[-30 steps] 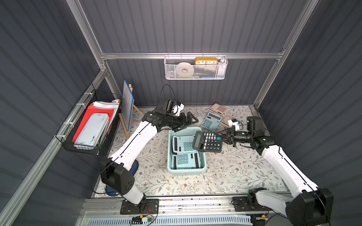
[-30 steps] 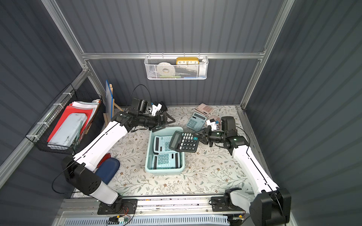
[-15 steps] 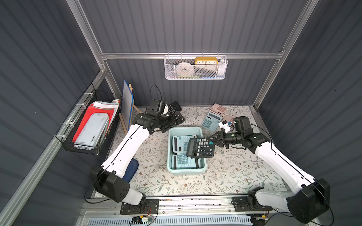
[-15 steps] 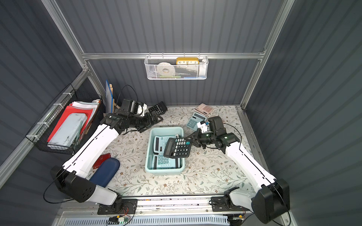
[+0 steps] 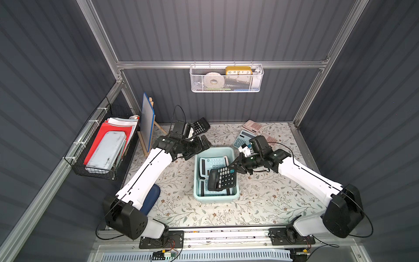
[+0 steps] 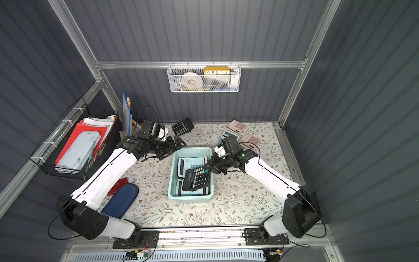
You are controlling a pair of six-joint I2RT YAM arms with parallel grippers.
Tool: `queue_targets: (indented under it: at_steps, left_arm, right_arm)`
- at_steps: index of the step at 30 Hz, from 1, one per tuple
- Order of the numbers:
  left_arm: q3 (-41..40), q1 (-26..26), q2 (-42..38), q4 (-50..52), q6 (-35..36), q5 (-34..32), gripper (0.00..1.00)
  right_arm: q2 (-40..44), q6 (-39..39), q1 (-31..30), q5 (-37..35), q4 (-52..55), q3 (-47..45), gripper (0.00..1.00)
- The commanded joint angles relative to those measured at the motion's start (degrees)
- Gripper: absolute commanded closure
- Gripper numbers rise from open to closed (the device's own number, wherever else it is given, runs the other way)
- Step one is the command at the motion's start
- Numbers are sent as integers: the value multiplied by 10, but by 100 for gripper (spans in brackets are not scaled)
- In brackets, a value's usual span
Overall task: Put the calculator in the storage box
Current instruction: Place the calculator in the storage box.
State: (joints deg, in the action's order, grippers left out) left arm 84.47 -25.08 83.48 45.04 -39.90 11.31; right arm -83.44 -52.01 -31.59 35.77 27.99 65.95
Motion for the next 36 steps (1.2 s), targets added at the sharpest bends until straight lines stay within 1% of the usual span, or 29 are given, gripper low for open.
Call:
queue_targets:
  at_steps: [1, 9, 17, 23, 31, 36]
  left_arm:
    - [-8, 4, -16, -1, -7, -6, 1]
    - [-15, 5, -18, -4, -10, -6, 1]
    - [-17, 5, -13, -10, -11, -4, 1]
    - [-15, 5, -5, -12, -10, -1, 1]
    - [-13, 5, 5, -16, -8, 5, 1]
    - [-6, 5, 14, -17, -1, 11, 1]
  right_arm:
    - [-23, -5, -19, -7, 6, 30, 100]
    - [-89, -3, -49, -9, 29, 74, 100]
    - [-136, 11, -55, -9, 55, 104, 100]
    - [-148, 18, -59, -19, 50, 109, 100]
    - [-154, 13, -75, -14, 4, 110, 100]
    - [-160, 14, -84, -16, 6, 105, 100]
